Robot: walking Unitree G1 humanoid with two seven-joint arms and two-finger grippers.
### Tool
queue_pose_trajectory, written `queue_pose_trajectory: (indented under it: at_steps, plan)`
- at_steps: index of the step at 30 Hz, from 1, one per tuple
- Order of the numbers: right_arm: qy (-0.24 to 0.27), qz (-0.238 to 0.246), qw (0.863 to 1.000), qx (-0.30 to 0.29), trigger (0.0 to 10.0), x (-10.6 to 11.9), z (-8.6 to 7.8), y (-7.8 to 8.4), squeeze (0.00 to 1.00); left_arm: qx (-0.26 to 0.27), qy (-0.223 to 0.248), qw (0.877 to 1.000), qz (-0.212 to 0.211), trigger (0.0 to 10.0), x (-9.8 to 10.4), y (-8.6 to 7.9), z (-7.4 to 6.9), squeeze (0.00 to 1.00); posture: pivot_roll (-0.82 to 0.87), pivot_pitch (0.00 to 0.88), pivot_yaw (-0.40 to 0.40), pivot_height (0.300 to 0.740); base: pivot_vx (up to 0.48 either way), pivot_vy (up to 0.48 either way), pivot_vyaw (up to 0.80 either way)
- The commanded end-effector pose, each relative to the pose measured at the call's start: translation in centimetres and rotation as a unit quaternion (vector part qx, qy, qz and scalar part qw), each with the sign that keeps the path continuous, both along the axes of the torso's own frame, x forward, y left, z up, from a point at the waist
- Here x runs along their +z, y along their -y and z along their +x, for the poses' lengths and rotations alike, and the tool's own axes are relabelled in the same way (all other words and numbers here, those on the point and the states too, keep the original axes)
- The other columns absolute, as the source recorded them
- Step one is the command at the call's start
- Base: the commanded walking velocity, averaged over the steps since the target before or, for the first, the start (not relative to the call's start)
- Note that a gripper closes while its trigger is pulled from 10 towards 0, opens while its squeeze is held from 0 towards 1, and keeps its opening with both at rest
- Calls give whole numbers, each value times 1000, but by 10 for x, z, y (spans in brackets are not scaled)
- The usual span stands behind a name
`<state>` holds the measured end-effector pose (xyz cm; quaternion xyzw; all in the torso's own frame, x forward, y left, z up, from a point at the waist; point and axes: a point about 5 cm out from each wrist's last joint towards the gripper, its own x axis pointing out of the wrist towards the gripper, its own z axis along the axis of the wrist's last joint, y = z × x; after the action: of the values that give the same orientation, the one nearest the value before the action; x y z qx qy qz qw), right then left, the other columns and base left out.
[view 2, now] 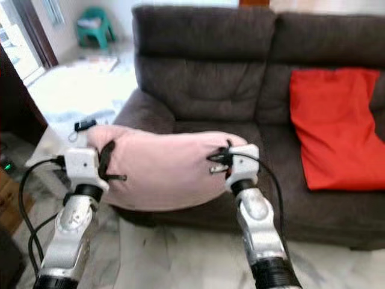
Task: Move the pillow to the sofa from floor
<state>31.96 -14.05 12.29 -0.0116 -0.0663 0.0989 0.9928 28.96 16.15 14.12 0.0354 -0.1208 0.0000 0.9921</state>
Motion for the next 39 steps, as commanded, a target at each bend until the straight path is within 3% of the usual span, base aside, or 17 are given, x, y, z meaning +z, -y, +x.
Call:
queue_pose_trajectory:
  at_steps: [1,13,24,39]
  plan:
    - [35,0,999,10,10000,16,3,-6,0,19,33,999,-1,10000,15,-10,0,0,93,0,-33,734,277,0,0]
    - [41,-3,999,18,10000,19,2,-9,0,24,51,998,0,10000,27,-13,2,0,96,1,-34,734,273,0,720]
    - [34,16,999,7,10000,20,5,-6,0,19,72,997,-2,10000,42,-11,4,0,99,3,-35,734,278,0,0]
    - [41,19,999,5,10000,23,6,-7,0,-7,79,997,-12,10000,54,-5,6,0,101,5,-32,734,278,0,-689]
